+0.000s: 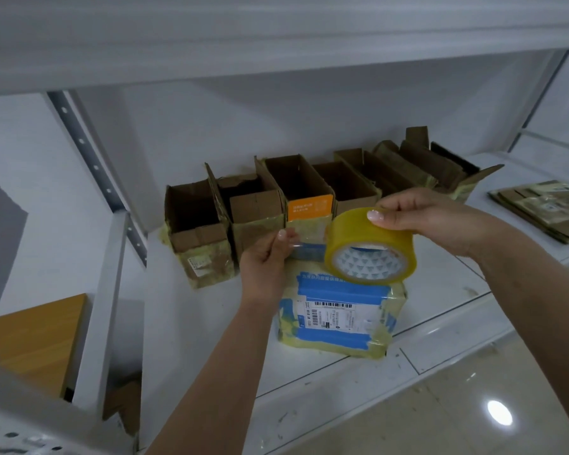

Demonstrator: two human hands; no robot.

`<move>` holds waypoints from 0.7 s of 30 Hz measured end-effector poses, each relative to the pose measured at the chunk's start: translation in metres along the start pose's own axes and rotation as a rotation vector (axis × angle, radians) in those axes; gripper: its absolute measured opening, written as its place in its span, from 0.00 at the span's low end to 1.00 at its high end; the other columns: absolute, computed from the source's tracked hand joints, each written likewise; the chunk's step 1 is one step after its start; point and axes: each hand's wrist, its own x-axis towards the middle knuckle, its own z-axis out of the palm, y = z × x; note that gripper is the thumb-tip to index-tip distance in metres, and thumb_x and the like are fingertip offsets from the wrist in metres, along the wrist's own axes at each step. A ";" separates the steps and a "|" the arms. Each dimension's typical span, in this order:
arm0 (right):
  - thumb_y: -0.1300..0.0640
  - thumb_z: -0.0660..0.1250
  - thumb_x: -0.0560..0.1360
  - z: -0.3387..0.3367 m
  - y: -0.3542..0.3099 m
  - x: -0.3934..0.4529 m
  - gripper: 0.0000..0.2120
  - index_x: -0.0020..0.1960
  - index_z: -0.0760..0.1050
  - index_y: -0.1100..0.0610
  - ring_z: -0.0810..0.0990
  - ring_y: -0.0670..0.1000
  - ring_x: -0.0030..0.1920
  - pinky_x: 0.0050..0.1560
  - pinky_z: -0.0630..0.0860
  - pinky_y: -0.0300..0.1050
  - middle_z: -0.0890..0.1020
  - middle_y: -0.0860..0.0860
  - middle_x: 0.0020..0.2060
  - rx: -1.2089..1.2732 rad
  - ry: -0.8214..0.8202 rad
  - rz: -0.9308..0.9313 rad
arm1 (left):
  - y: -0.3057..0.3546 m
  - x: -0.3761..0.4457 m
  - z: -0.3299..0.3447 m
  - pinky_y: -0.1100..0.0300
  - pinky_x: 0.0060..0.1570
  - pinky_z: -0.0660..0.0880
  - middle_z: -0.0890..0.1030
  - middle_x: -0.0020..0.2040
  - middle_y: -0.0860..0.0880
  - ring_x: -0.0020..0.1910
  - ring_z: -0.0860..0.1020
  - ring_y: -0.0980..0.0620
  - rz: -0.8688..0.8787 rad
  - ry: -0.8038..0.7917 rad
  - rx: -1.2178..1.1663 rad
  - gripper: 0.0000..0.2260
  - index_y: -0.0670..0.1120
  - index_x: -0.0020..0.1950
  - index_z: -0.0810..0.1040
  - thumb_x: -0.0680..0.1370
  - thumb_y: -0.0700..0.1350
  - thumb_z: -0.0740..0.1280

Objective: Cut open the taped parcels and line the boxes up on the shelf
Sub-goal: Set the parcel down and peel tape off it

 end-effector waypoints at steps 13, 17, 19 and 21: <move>0.36 0.72 0.67 0.024 -0.009 0.025 0.20 0.38 0.82 0.54 0.83 0.42 0.32 0.33 0.73 0.36 0.84 0.44 0.31 -0.274 0.230 0.083 | -0.002 0.011 -0.023 0.53 0.54 0.79 0.84 0.51 0.45 0.53 0.82 0.48 -0.124 0.189 -0.142 0.12 0.42 0.60 0.80 0.82 0.46 0.63; 0.34 0.72 0.65 0.030 -0.010 0.032 0.21 0.38 0.83 0.52 0.83 0.40 0.33 0.37 0.75 0.41 0.84 0.43 0.31 -0.306 0.254 0.099 | -0.009 0.011 -0.039 0.57 0.48 0.79 0.84 0.52 0.45 0.53 0.82 0.48 -0.148 0.252 -0.117 0.12 0.43 0.61 0.80 0.81 0.47 0.65; 0.32 0.71 0.63 0.032 -0.011 0.036 0.23 0.39 0.83 0.53 0.83 0.41 0.33 0.40 0.77 0.43 0.85 0.44 0.32 -0.310 0.243 0.109 | -0.014 0.012 -0.043 0.58 0.45 0.79 0.84 0.53 0.45 0.54 0.82 0.48 -0.167 0.266 -0.099 0.14 0.43 0.63 0.79 0.81 0.47 0.65; 0.32 0.71 0.62 0.034 -0.012 0.037 0.25 0.40 0.84 0.55 0.83 0.42 0.33 0.43 0.79 0.45 0.85 0.46 0.32 -0.299 0.243 0.116 | -0.020 0.015 -0.043 0.59 0.44 0.78 0.83 0.53 0.46 0.54 0.82 0.48 -0.202 0.275 -0.103 0.14 0.42 0.64 0.78 0.81 0.47 0.66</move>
